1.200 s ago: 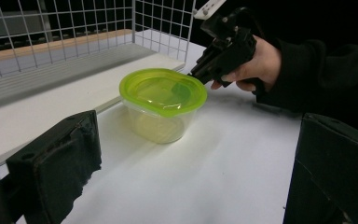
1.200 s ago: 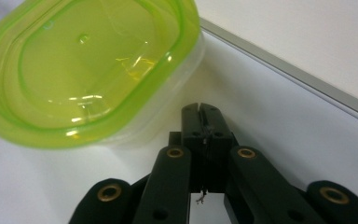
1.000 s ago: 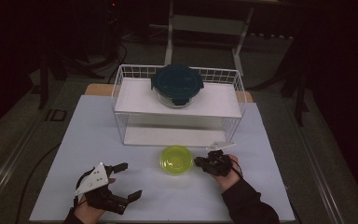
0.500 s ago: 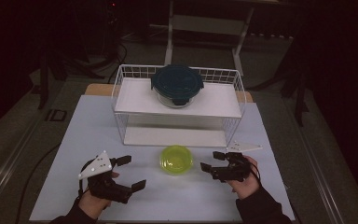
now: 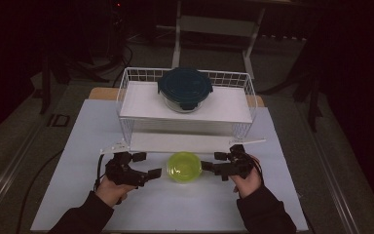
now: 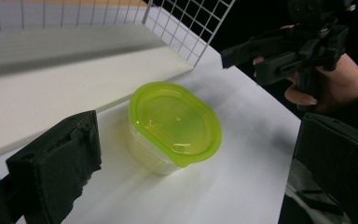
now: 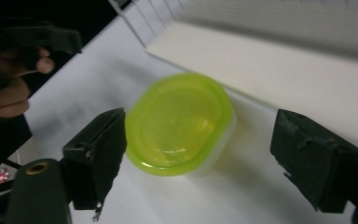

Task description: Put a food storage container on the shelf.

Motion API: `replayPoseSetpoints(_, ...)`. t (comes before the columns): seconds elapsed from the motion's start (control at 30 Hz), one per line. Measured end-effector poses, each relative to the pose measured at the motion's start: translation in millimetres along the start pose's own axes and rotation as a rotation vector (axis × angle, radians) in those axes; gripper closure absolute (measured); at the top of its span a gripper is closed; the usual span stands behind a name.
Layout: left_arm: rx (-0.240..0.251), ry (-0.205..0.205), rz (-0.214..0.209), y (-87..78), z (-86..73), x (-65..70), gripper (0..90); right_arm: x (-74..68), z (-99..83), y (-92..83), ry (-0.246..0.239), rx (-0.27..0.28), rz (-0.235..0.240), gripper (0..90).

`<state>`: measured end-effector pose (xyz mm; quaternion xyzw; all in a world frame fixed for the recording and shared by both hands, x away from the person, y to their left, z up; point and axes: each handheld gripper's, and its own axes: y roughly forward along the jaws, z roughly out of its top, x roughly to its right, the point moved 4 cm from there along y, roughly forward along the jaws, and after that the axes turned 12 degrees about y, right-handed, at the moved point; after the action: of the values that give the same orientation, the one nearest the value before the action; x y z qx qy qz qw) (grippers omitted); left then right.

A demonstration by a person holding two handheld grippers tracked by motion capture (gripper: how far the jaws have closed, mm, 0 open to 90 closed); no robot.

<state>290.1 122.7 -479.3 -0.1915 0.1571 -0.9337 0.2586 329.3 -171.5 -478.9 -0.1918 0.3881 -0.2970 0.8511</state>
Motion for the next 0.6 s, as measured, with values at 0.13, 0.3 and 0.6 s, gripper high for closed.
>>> replayPoseSetpoints(0.13, -0.026, -0.026, 0.024, 8.6, -1.3, -7.3, 0.5, 6.0, 2.2, 11.9, 0.073, -0.026, 0.0, 12.0)
replayPoseSetpoints(0.3, -0.034, -0.142, -0.016, 26.6, -8.8, -19.2, 0.6, 17.0, 3.4, 26.0, 0.185, -0.053, 0.033, 19.3)
replayPoseSetpoints(0.6, -0.087, -0.299, -0.05, 48.7, -20.0, -26.8, 30.2, 27.6, -1.2, 40.9, 0.298, -0.122, 0.034, 49.1)
